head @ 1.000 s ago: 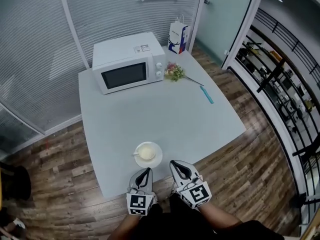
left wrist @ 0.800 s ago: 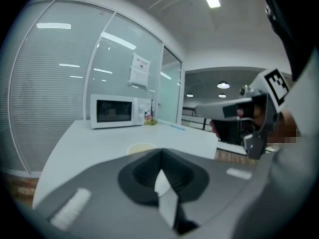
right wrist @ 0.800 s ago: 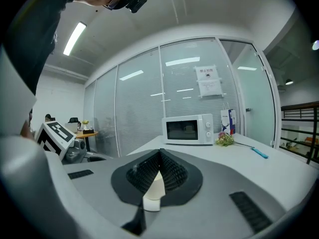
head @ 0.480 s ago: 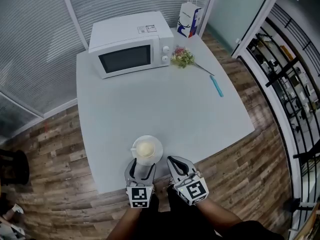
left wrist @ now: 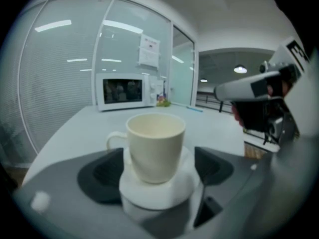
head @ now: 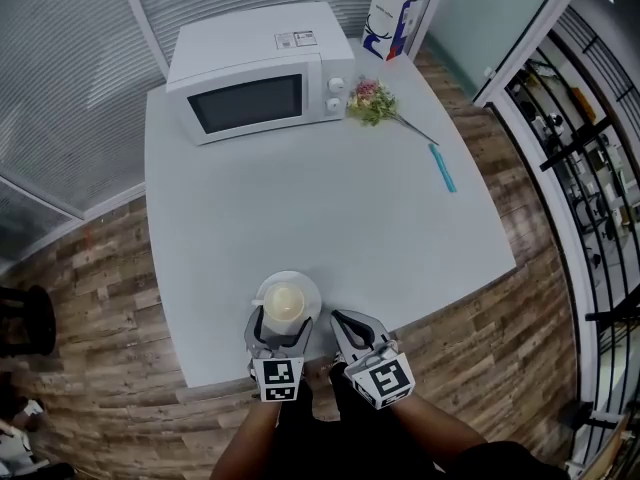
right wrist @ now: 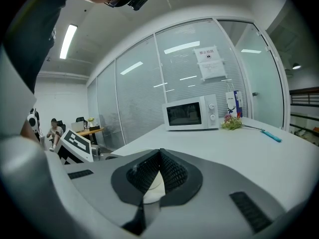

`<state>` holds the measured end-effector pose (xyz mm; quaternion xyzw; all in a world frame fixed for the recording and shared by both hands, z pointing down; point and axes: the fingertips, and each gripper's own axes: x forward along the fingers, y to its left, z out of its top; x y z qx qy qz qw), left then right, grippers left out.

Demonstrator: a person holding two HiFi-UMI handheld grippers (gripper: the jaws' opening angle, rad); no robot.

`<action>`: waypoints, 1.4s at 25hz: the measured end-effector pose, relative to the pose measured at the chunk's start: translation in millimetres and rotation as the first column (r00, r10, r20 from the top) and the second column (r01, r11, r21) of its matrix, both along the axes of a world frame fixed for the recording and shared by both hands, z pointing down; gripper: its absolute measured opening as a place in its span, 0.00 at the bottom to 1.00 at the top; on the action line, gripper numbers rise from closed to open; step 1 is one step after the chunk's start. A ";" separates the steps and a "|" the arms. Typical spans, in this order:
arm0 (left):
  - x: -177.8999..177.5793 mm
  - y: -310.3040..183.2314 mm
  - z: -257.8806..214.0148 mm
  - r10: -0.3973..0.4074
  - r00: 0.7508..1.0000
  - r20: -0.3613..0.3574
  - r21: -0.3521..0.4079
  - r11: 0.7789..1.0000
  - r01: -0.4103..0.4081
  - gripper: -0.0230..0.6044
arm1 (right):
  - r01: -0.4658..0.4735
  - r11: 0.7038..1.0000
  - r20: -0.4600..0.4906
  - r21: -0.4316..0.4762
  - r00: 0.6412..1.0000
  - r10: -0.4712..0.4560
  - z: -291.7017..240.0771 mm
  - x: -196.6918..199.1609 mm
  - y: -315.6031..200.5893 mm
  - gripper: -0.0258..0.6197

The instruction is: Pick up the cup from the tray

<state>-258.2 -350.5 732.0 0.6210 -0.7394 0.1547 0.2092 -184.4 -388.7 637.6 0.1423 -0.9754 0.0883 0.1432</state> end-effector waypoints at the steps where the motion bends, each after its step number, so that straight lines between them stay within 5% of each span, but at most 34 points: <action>1: -1.2 -2.4 1.4 -0.003 1.000 0.004 -0.002 1.000 0.003 0.73 | 0.002 1.000 -0.002 -0.003 1.000 -0.002 1.5 0.3 -2.0 0.04; 21: -15.7 -26.8 3.6 0.016 0.998 0.061 0.003 1.000 -0.016 0.72 | -0.002 1.000 -0.005 -0.001 1.000 0.002 2.9 5.1 -15.9 0.04; 35: -0.6 -17.0 -90.4 0.038 0.998 0.051 0.124 0.991 -0.044 0.72 | -0.014 0.998 0.096 0.065 0.995 0.008 -60.6 -0.2 -15.1 0.04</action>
